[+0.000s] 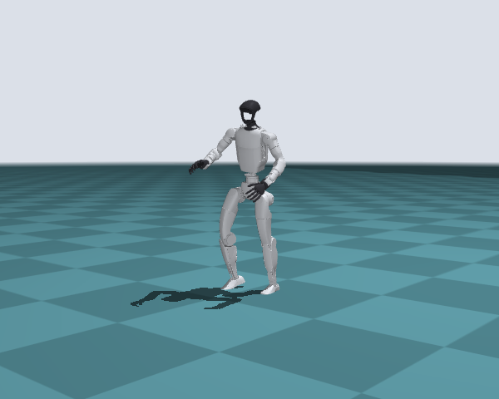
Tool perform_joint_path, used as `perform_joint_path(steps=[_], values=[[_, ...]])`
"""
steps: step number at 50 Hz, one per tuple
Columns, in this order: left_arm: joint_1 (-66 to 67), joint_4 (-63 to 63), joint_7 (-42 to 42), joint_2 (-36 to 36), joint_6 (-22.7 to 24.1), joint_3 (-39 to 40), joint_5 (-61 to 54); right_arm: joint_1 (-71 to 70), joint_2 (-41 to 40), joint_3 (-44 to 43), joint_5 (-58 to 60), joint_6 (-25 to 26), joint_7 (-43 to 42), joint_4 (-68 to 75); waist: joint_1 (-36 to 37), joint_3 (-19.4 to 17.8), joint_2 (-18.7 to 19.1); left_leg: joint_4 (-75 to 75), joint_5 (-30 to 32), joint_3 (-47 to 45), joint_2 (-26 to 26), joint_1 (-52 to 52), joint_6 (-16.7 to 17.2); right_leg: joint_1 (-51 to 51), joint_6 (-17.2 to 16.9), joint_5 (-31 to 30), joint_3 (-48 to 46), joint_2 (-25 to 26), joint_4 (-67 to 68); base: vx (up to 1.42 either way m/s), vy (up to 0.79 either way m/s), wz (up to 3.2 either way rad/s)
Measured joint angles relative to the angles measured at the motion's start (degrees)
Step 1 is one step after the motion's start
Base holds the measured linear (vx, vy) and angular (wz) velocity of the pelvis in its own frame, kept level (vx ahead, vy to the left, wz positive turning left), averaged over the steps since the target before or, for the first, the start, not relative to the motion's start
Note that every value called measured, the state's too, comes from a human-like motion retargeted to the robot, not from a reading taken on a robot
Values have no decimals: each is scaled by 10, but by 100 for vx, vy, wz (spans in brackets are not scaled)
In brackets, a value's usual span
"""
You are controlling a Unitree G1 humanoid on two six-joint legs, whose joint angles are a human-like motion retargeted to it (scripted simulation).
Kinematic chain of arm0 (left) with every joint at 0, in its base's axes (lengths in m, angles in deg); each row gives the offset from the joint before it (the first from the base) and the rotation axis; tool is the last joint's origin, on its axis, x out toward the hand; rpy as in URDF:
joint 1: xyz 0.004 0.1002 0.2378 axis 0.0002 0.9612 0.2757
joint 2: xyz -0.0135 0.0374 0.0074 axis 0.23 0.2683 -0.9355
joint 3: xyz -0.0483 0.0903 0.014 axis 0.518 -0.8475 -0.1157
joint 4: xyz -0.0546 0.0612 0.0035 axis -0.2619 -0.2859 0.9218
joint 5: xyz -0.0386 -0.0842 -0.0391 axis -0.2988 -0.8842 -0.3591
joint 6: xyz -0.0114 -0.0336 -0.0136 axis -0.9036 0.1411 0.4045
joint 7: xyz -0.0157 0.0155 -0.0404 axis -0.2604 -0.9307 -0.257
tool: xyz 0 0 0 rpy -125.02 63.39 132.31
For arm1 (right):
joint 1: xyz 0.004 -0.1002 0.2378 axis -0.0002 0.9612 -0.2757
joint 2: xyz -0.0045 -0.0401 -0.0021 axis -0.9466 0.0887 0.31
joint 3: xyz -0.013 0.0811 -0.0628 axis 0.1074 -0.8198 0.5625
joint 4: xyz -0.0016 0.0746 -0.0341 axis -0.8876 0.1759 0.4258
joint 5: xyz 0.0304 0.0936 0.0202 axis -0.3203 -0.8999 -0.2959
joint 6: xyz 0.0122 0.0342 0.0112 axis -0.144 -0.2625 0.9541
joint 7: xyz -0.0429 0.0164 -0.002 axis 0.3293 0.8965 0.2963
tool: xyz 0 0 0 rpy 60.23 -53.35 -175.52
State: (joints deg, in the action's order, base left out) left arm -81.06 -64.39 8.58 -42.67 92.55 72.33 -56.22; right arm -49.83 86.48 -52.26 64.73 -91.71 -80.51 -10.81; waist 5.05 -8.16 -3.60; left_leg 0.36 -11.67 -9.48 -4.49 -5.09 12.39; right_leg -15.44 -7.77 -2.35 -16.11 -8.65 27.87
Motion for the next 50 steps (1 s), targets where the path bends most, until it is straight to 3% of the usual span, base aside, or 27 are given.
perform_joint_path(steps=[5,7,10,13,16,20,23,27,30,35,40,44,47,50], values=[[-15,-6,-7,-6,4,-4,-38,-13,13,17,8,7,5,1,-32,-35,-13,14,-16,60,30,-32,2,8,-53,-63,5,-7,-208,36,-7,108],[-22,-13,-5,1,9,-5,-54,-23,14,22,19,11,8,3,-35,-57,-13,20,-28,74,20,-51,18,6,-72,-76,32,13,-274,40,-35,71],[-36,-33,0,15,15,-5,-86,-48,22,30,42,14,15,6,-32,-87,-4,30,-47,93,6,-67,26,-15,-72,-73,82,48,-329,43,-40,67],[-40,-81,-4,27,15,2,-124,-72,34,46,72,19,25,15,-36,-111,13,44,-61,131,-4,-77,26,-16,-72,-69,94,50,-329,50,-29,111],[-39,-165,4,32,6,34,-141,-103,43,77,110,25,35,36,-37,-127,29,69,-58,170,-14,-73,26,2,-72,-111,60,37,-329,49,-31,111],[-11,-267,78,32,-8,91,-146,-137,42,123,166,31,42,79,-22,-132,49,138,-27,205,-32,-34,25,24,-72,-134,2,17,-308,46,-34,110],[11,-327,96,34,-24,125,-184,-156,43,156,199,41,52,115,0,-130,56,210,-8,173,-28,18,0,35,-72,-118,-22,-5,-290,38,-27,104],[-3,-413,65,54,-60,144,-211,-198,44,197,223,55,69,168,21,-123,52,244,-3,56,-32,98,-24,28,-72,-100,-61,-31,-279,24,-30,109],[-35,-457,62,76,-77,145,-199,-229,37,212,232,65,73,209,28,-119,47,186,9,-51,-28,133,-14,16,-72,-93,-95,-42,-278,13,-31,111],[-115,-474,67,109,-66,139,-176,-277,5,214,240,67,63,275,20,-128,48,-32,105,-189,10,138,26,3,-72,-86,-149,-30,-283,2,-18,88],[-223,-494,77,140,-70,105,-134,-306,-47,220,251,65,60,309,0,-141,32,-54,172,-213,7,200,26,-15,-72,-88,-175,-4,-286,-6,-4,27],[-339,-497,108,150,-79,51,-91,-312,-103,220,266,64,55,328,-7,-151,-11,-54,194,-210,-26,203,26,-23,-72,-80,-168,30,-279,1,-17,-37],[-416,-443,98,134,-74,-43,-9,-307,-138,212,277,62,51,340,-9,-156,-44,-54,200,-214,-47,202,26,-30,-72,-78,-163,51,-269,-4,-14,-30],[-458,-299,64,118,-34,-186,90,-293,-163,198,284,58,38,357,-11,-156,-66,-54,205,-216,-59,208,26,-40,-72,-77,-162,62,-261,-3,-5,-8]])
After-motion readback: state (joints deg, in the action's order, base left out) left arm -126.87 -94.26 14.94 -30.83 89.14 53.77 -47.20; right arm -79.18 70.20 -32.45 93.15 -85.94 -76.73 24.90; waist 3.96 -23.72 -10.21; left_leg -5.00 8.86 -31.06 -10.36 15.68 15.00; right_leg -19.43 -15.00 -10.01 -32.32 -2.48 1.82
